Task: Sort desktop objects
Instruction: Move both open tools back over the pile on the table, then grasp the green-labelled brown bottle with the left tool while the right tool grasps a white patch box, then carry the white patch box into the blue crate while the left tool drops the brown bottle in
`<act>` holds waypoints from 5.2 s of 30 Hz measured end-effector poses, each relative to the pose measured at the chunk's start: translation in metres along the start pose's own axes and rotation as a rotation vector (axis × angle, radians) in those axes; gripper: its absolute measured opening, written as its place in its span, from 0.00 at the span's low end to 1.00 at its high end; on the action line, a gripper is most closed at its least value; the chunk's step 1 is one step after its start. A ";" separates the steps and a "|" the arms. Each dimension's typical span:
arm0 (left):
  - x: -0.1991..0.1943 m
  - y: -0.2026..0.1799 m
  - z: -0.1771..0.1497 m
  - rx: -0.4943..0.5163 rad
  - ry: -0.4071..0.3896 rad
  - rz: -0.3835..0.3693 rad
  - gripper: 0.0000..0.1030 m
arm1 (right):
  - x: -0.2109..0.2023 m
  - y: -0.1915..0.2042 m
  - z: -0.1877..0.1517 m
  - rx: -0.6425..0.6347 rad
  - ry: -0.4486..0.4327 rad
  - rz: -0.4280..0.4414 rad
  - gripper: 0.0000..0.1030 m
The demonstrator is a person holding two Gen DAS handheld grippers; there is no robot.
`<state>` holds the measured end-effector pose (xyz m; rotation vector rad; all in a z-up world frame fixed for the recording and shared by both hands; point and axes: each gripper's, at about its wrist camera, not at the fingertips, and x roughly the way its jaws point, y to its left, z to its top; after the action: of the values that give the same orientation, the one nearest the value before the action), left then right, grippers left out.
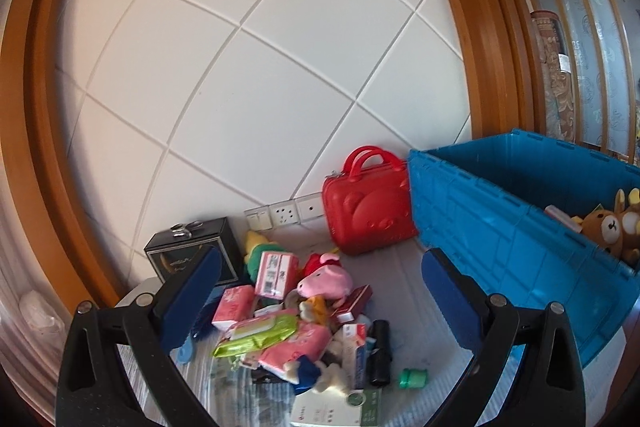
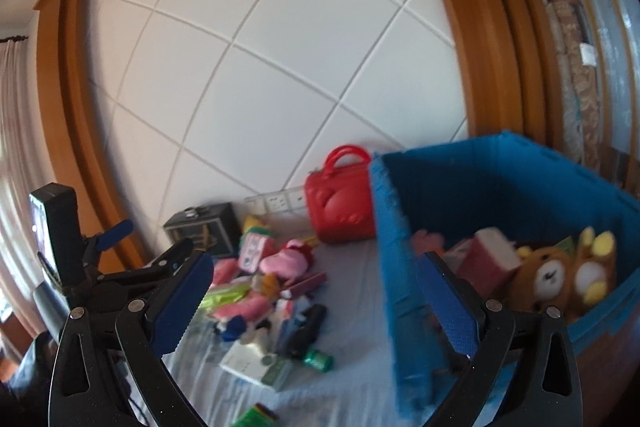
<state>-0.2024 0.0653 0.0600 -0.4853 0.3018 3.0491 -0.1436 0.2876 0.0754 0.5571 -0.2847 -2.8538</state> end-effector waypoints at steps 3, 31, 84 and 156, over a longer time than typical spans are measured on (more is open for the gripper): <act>0.004 0.017 -0.014 0.004 0.019 0.011 0.99 | 0.014 0.017 -0.018 0.012 0.041 0.019 1.00; 0.021 0.086 -0.177 0.007 0.294 0.099 0.99 | 0.143 0.076 -0.243 -0.105 0.778 0.161 1.00; 0.052 -0.036 -0.319 0.077 0.633 -0.360 0.50 | 0.398 0.145 -0.302 -0.780 1.171 0.340 1.00; 0.017 -0.262 0.110 0.064 -0.067 -0.246 0.94 | -0.048 -0.227 0.075 0.170 -0.128 -0.320 1.00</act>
<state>-0.2338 0.3438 0.1086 -0.3842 0.3108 2.8009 -0.1700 0.5282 0.1079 0.4895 -0.5064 -3.2033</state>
